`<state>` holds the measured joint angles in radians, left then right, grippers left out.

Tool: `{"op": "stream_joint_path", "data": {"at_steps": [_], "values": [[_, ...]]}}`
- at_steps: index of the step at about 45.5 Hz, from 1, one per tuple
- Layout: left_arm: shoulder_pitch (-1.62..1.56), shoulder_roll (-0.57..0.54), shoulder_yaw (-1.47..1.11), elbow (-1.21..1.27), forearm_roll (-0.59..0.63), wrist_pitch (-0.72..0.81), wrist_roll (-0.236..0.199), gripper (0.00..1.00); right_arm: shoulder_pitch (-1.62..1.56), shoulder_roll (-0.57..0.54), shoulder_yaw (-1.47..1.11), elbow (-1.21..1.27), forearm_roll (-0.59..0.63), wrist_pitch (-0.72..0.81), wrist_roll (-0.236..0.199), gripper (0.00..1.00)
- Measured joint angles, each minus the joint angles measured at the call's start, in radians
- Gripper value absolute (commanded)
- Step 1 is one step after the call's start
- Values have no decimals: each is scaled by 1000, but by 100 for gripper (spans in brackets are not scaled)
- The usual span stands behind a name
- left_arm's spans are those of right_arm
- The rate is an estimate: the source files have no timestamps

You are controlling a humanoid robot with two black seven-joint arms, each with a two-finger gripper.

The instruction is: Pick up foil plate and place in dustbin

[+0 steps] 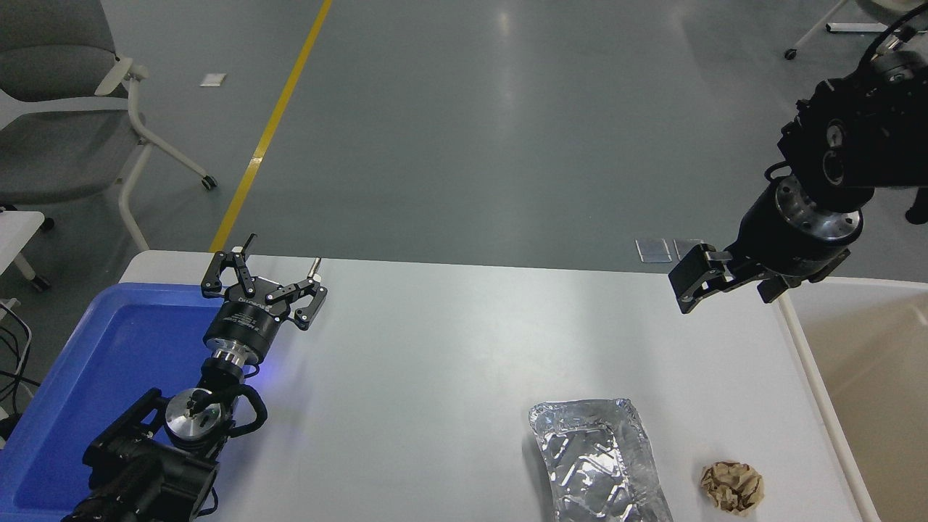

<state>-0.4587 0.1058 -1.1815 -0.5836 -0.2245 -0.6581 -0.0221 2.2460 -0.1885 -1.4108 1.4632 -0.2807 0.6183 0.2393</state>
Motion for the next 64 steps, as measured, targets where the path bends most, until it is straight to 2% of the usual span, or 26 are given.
{"op": "stream_joint_path", "data": {"at_steps": [49, 64], "values": [[0, 0, 0, 0, 1, 0, -1, 99, -11, 0, 1, -24, 7, 13, 2, 100], [0, 0, 0, 0, 1, 0, -1, 99, -22, -48, 34, -33, 16, 17, 2, 100]]}}
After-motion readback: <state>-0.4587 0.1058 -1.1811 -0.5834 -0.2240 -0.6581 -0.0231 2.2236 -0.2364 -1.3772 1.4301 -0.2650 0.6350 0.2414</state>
